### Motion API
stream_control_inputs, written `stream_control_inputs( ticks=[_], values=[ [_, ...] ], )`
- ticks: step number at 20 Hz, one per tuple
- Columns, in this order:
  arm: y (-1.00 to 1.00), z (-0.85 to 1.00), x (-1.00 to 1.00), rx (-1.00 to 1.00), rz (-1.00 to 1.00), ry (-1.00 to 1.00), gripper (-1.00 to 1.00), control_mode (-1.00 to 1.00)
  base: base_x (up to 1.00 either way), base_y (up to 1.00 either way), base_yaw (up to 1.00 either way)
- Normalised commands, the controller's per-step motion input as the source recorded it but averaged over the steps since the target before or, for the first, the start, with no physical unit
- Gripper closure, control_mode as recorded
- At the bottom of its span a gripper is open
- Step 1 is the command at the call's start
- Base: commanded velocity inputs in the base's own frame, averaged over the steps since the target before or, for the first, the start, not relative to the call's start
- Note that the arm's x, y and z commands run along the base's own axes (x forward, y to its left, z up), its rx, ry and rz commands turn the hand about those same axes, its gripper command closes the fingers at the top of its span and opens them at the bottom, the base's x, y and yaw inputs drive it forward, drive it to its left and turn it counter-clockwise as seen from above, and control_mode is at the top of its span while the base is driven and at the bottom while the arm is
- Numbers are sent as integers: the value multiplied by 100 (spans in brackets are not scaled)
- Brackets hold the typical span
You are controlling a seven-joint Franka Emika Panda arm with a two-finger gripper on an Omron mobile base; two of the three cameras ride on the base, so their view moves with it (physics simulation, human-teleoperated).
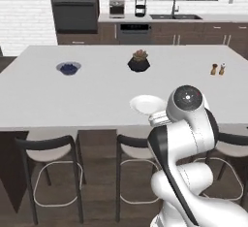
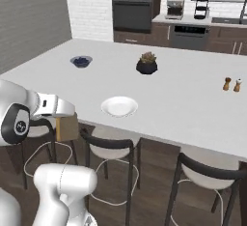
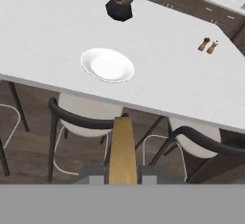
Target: Start the toaster. Once the lever pops up, take the bread to the plate on the dining counter.
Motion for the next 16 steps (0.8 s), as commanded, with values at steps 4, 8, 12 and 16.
stream_control_inputs(
  ticks=[4, 8, 12, 16],
  values=[
    [0, 0, 0, 0, 0, 0, 100, 100, 28, 69, -35],
    [0, 0, 0, 0, 0, 0, 100, 100, 38, 66, -37],
    [0, 0, 0, 0, 0, 0, 100, 100, 43, 64, -38],
    [0, 0, 0, 0, 0, 0, 100, 100, 43, 56, -40]
  ],
)
